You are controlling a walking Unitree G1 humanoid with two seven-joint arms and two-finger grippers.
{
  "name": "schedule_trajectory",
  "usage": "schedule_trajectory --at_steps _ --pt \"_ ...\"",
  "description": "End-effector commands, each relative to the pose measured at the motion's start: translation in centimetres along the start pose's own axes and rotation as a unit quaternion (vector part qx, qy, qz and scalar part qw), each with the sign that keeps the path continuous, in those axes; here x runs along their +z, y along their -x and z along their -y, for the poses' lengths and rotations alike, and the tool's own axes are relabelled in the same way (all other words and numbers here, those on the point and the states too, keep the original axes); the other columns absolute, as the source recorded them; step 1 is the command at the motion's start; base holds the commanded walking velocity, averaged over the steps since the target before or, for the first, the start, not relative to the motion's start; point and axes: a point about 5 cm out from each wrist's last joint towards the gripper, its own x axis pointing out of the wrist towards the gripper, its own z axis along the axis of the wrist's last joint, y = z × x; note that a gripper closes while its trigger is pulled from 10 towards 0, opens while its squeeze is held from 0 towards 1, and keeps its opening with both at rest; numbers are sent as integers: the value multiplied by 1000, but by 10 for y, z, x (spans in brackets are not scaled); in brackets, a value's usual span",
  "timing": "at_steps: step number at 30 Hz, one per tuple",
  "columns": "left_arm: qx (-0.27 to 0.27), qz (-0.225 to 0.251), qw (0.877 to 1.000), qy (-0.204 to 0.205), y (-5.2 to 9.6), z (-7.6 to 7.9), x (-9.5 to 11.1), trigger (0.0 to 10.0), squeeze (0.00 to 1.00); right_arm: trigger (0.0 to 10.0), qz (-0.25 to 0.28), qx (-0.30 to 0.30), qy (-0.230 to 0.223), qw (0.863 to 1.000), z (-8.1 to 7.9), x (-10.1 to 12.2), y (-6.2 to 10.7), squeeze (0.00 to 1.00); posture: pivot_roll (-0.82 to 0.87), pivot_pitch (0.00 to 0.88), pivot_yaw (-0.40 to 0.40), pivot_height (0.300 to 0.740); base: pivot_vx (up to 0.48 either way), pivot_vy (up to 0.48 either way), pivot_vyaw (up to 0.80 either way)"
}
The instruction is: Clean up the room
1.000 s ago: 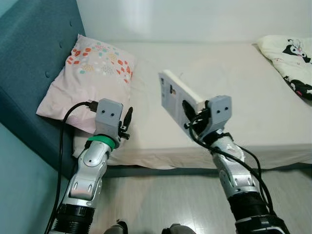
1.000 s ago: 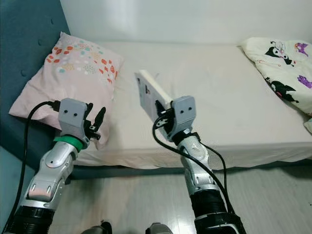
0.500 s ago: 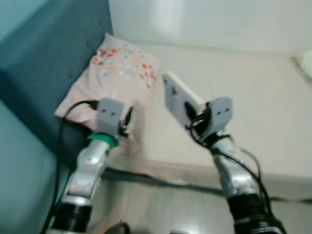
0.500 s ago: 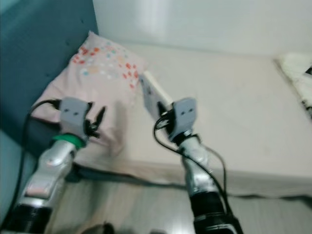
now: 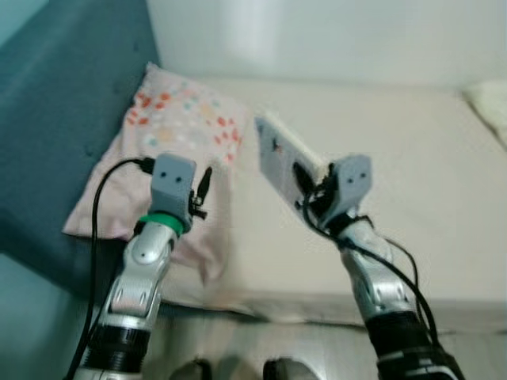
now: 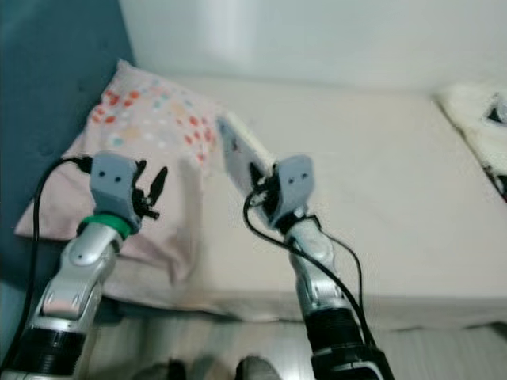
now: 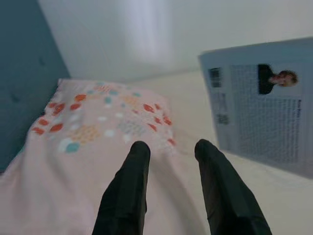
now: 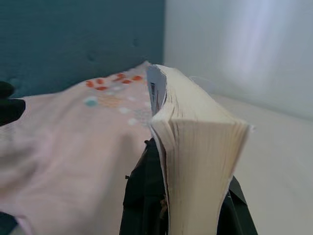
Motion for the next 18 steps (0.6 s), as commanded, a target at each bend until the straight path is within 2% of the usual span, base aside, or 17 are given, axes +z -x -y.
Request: schedule_trajectory --at_steps 1,8,13,18 --pt "-7 -10 1000 2 3 3 -5 10000 0 10000 9 -11 1 1000 7 3 3 0 -84 50 19 720 0 0 0" --pt "-11 -13 1000 4 5 5 -8 10000 0 10000 0 -24 -43 999 4 -4 5 0 -80 56 21 720 0 0 0" --pt "-13 -15 1000 4 6 5 -8 10000 0 10000 -1 -37 -56 998 6 -7 6 0 -80 57 24 720 0 0 0" --pt "-15 -15 1000 3 5 5 -8 10000 0 10000 3 -55 -69 996 9 -8 4 0 -79 57 27 695 0 0 0"
